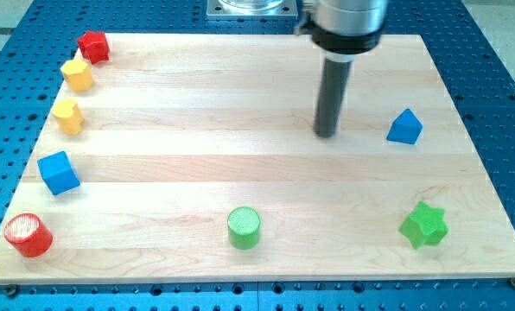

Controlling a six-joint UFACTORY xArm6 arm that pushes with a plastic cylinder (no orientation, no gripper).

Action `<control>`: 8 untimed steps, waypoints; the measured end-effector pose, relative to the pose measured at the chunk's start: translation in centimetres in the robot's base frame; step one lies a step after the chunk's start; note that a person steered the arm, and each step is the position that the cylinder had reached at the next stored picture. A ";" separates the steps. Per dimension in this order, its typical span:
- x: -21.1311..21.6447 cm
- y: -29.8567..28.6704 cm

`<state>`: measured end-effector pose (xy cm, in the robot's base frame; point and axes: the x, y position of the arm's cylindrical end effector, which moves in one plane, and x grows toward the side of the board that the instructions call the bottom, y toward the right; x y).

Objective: Drag the triangle to the center of the board

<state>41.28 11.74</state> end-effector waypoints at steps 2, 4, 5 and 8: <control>-4.0 3.9; -4.0 11.3; -0.1 11.8; 0.0 8.5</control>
<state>41.26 20.19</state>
